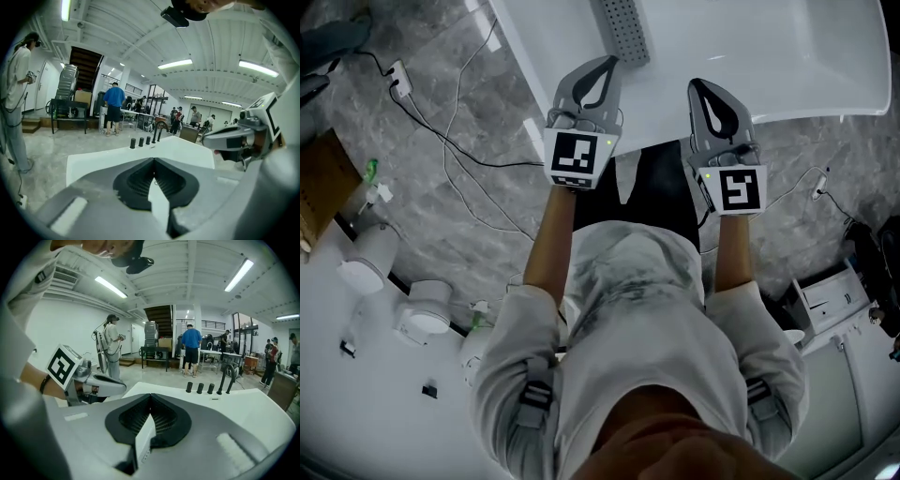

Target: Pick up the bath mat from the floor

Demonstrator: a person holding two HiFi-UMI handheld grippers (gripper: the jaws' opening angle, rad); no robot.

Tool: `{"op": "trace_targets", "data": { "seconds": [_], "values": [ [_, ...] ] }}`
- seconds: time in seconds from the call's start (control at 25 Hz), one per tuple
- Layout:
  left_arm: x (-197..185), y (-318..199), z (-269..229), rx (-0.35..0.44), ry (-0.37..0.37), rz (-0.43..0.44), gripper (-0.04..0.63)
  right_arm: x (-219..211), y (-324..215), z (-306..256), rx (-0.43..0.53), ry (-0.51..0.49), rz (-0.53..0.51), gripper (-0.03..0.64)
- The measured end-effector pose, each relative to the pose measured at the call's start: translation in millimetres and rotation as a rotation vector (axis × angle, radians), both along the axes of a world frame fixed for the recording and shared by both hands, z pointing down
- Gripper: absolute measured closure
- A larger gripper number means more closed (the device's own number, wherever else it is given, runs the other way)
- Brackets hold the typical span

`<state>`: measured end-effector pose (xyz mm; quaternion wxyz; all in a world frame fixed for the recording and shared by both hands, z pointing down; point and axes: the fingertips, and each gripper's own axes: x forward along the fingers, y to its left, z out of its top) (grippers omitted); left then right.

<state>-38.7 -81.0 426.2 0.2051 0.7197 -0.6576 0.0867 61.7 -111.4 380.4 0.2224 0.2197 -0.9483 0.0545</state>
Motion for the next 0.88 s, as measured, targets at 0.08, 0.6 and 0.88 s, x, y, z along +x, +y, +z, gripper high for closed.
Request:
{"op": "trace_targets", "data": {
  "seconds": [0.08, 0.6, 0.88],
  "values": [
    [-7, 0, 10, -0.003, 0.004, 0.017, 0.592, -6, 4, 5, 0.004, -0.001, 0.034, 0.614],
    [-24, -33, 72, -0.041, -0.011, 0.005, 0.592, -7, -38, 78, -0.024, 0.04, 0.034, 0.615],
    [-12, -48, 112, -0.089, -0.01, -0.079, 0.592, -2, -61, 123, -0.073, 0.041, -0.057, 0.615]
  ]
}}
